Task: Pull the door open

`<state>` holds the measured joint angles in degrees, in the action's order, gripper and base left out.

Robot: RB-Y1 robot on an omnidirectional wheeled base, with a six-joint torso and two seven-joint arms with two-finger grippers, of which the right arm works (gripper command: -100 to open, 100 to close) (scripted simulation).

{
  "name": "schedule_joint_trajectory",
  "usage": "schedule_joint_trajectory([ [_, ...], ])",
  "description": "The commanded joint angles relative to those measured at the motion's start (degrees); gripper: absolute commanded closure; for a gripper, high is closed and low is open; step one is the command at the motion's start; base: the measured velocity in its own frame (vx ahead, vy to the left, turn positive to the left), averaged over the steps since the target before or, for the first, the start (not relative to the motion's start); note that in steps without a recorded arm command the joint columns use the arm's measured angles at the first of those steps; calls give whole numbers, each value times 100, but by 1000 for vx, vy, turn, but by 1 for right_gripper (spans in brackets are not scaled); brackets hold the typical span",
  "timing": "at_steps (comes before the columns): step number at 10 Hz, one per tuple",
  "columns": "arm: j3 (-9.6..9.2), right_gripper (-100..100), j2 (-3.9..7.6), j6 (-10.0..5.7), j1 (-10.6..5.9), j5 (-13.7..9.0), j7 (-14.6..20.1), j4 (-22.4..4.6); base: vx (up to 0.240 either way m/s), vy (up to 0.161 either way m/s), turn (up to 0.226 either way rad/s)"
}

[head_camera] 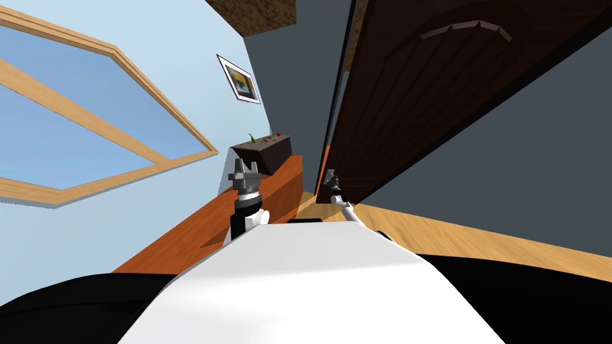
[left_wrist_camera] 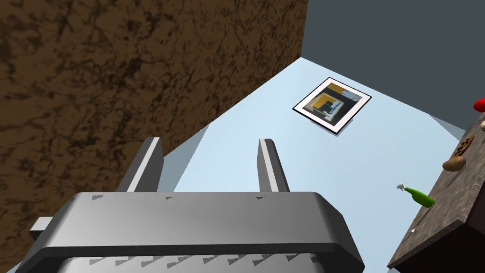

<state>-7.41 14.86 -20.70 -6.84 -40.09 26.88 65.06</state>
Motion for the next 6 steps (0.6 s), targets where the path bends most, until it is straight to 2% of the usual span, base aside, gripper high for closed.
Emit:
schedule_joint_trajectory([
  [1, -81, -100, 20, -59, 63, -265, 286, 95, -87, -48, 111],
  [2, -81, -100, 20, -59, 63, -265, 388, 95, -63, -40, 38],
  [3, -133, -100, 29, -93, 108, -441, 589, 164, -57, -41, 65],
  [4, -133, -100, 29, -93, 108, -441, 625, 164, -44, -35, 34],
  [6, -233, -100, 46, -159, 196, -783, 999, 297, -55, -36, 89],
])
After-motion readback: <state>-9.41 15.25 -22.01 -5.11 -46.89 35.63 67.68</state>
